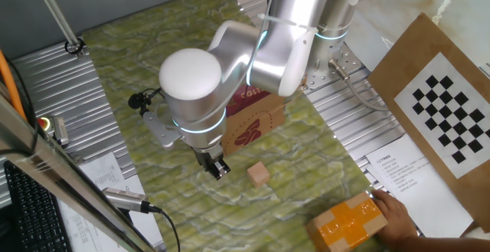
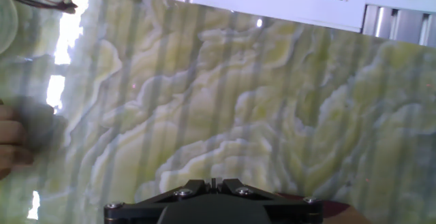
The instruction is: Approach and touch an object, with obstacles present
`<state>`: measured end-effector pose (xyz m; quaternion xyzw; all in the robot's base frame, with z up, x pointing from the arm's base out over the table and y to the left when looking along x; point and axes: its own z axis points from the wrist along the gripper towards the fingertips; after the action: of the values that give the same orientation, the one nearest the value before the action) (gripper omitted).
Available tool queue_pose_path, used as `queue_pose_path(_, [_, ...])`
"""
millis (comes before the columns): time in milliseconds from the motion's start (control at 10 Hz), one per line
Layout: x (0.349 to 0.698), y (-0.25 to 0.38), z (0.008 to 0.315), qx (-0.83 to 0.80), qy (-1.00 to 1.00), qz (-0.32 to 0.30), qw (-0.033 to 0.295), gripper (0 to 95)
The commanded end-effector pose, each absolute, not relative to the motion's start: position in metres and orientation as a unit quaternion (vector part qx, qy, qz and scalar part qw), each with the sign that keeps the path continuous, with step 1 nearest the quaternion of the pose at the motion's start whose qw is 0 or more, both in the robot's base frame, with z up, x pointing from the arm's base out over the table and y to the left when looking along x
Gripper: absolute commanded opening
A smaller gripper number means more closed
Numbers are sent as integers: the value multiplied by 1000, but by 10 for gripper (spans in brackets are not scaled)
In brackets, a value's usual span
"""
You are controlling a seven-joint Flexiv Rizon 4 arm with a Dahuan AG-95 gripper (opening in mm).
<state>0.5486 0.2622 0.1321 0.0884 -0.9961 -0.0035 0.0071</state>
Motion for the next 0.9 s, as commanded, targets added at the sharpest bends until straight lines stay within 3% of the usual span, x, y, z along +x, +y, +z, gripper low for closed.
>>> queue_pose_path(100, [549,261,133,83,-997,-3,6,0])
queue_pose_path(900, [549,258,135,84,-996,-3,6,0])
